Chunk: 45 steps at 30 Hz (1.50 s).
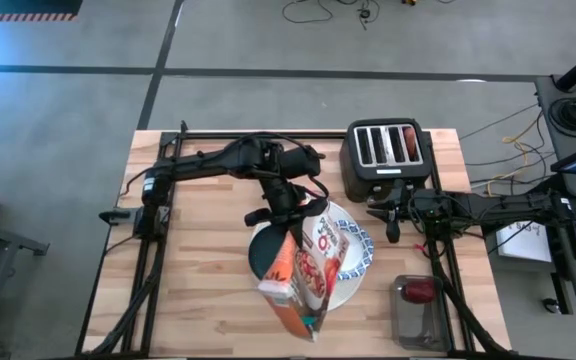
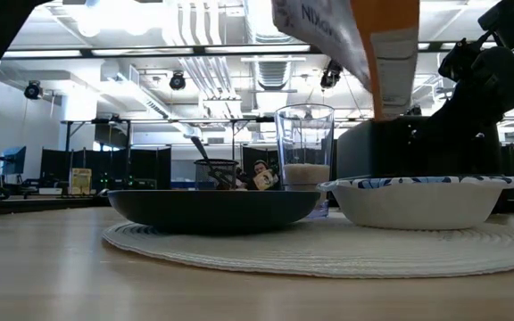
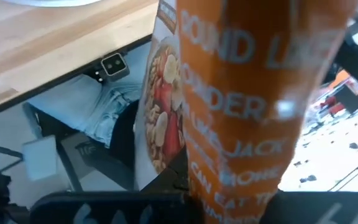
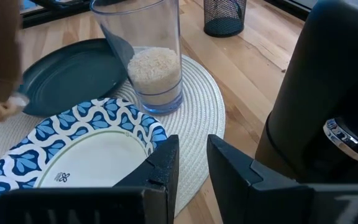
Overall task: Arrange a breakfast setting
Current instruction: Pour the cereal from the cereal box into the white patterned bowl
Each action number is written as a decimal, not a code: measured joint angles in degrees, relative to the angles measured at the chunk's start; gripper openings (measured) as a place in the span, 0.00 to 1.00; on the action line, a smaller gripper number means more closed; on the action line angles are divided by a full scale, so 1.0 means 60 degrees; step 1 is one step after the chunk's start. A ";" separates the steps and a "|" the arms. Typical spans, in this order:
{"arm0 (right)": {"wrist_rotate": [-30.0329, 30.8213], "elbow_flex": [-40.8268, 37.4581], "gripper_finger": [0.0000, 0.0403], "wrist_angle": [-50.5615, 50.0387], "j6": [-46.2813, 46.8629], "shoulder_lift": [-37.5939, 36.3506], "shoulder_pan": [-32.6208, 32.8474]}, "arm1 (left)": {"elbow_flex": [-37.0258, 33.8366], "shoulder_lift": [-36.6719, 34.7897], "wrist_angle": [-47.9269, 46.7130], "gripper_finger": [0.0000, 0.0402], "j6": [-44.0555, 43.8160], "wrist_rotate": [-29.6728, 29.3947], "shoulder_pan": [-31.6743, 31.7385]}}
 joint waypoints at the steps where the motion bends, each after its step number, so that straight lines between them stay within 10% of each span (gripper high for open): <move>1: 0.0000 0.0000 0.18 0.0000 0.0000 0.0000 0.0002 | -0.0042 0.0000 -0.0016 0.00 -0.0079 0.0000 0.0012; 45: 0.0000 0.0002 0.18 0.0000 0.0000 -0.0011 0.0000 | -0.1605 -0.0002 0.2652 0.00 -0.2840 0.1267 0.0521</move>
